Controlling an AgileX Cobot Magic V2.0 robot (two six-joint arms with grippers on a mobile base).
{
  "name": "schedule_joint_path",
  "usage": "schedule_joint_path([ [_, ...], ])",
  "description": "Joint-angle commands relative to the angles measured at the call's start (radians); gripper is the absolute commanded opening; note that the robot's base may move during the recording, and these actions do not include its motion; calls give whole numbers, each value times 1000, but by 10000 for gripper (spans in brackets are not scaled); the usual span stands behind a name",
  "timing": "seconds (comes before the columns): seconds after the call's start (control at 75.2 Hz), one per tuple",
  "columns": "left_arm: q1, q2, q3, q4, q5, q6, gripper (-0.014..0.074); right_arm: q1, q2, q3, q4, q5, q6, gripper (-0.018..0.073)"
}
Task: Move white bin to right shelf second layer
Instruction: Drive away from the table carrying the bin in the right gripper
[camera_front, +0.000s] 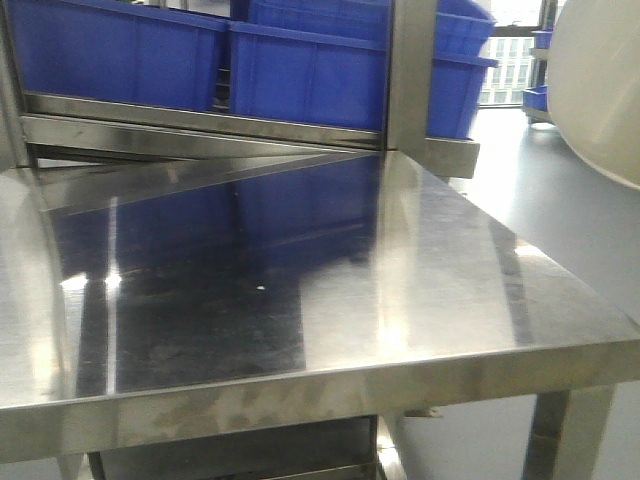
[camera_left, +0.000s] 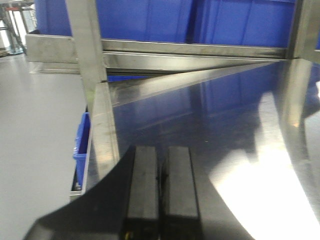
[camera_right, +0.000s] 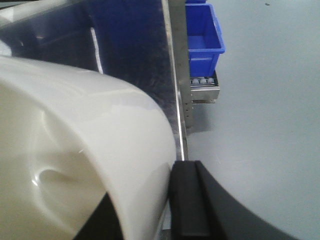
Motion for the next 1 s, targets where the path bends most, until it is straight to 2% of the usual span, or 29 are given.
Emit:
schedule_joint_path([
  [0.0,-6,-14,37,0,-87,-5,85,-5,-4,-30,15,-86,-3,56],
  [0.985,-6,-14,37,0,-87,-5,85,-5,-4,-30,15,-86,-3,56],
])
